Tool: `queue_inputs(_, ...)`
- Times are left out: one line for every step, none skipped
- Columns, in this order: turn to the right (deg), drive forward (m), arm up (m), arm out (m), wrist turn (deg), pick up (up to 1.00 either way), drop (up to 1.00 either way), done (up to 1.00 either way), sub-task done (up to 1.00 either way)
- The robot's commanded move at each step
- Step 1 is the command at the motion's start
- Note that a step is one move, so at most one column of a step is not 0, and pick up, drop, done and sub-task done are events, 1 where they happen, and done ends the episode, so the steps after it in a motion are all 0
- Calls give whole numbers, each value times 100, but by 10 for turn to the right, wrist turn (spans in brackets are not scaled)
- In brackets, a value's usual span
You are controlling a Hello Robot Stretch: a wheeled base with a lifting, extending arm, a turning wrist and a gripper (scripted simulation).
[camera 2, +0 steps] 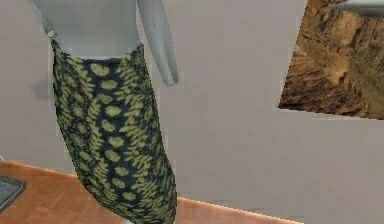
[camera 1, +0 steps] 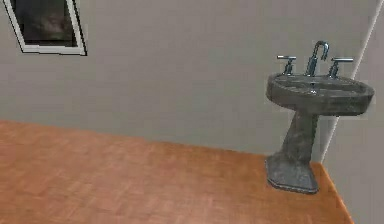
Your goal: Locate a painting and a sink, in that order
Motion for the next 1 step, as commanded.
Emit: queue_inputs(30,0,0,0,0,0,0,0,0)
